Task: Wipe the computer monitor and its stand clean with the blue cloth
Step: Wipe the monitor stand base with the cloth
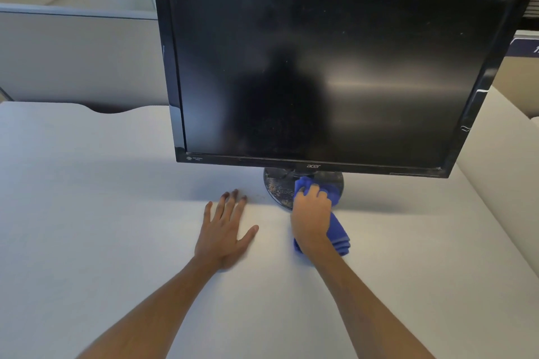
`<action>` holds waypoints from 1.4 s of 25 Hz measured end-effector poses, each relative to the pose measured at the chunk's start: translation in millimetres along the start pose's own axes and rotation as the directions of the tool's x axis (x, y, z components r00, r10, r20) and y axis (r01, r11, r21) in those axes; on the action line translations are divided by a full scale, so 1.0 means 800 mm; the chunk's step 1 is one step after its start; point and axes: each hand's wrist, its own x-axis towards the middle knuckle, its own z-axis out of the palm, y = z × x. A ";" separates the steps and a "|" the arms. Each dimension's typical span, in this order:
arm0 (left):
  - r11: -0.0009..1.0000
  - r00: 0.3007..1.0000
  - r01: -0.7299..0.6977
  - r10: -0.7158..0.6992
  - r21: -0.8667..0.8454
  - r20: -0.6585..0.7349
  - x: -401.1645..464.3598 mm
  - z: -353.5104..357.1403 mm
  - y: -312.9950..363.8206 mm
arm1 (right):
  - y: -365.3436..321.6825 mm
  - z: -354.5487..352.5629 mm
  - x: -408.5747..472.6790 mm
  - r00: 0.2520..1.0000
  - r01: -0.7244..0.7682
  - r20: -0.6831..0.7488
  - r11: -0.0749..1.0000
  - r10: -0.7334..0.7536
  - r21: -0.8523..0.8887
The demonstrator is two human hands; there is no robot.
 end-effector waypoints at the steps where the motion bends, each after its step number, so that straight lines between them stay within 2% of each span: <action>1: 1.000 1.000 0.003 -0.003 0.002 0.004 0.001 0.000 0.000 | -0.019 -0.004 -0.001 0.999 0.035 0.002 0.999 -0.035 -0.011; 4: 1.000 1.000 0.007 -0.007 -0.013 0.000 0.002 0.002 0.000 | -0.062 -0.016 0.003 0.987 0.159 0.006 0.987 -0.159 0.038; 6: 1.000 1.000 0.003 -0.003 -0.018 0.004 0.001 0.003 -0.002 | -0.052 -0.022 0.006 0.982 0.189 -0.010 0.963 -0.191 0.191; 8: 1.000 1.000 -0.005 0.005 -0.016 0.007 0.001 0.003 -0.002 | -0.010 -0.023 0.000 0.991 0.130 -0.048 0.924 -0.121 0.361; 10: 1.000 1.000 -0.010 0.010 -0.013 -0.002 0.001 0.001 -0.002 | 0.042 -0.012 -0.006 0.992 -0.014 -0.105 0.907 0.064 0.420; 12: 1.000 1.000 -0.010 0.010 -0.017 -0.013 0.002 0.001 -0.002 | 0.069 -0.003 -0.009 0.986 -0.136 -0.045 0.933 0.160 0.332; 14: 1.000 1.000 -0.006 0.006 -0.023 -0.011 0.001 0.002 -0.001 | 0.060 0.007 -0.014 0.991 -0.133 0.015 0.979 0.133 0.155; 16: 1.000 1.000 -0.002 0.002 -0.011 -0.006 0.001 0.002 0.000 | 0.032 0.013 -0.016 0.994 -0.104 0.023 0.992 0.103 0.072; 19: 1.000 1.000 0.006 -0.006 -0.009 0.001 0.001 0.002 -0.001 | -0.017 -0.002 -0.015 0.998 -0.029 -0.049 0.996 0.034 0.088; 23: 0.999 1.000 0.008 -0.008 -0.036 -0.001 0.001 0.001 0.001 | -0.057 -0.014 -0.013 0.987 0.158 -0.024 0.978 -0.156 0.135; 25: 1.000 1.000 0.002 -0.002 -0.024 -0.001 0.001 0.001 -0.002 | -0.037 -0.024 -0.012 0.993 0.118 -0.053 0.960 -0.108 0.256; 27: 1.000 1.000 -0.004 0.004 -0.016 -0.001 0.001 0.001 -0.003 | 0.005 -0.025 -0.012 0.993 -0.075 -0.056 0.935 0.101 0.347; 29: 1.000 1.000 -0.011 0.010 -0.020 -0.011 0.000 0.001 -0.003 | 0.040 -0.016 -0.017 0.965 -0.252 0.005 0.916 0.264 0.313; 30: 1.000 1.000 -0.013 0.013 -0.025 -0.018 0.000 0.001 -0.002 | 0.045 -0.010 -0.023 0.962 -0.273 0.041 0.927 0.272 0.258; 35: 1.000 1.000 0.000 0.000 -0.017 0.002 0.001 0.001 0.000 | 0.004 0.008 -0.031 0.992 -0.121 0.035 0.993 0.121 -0.007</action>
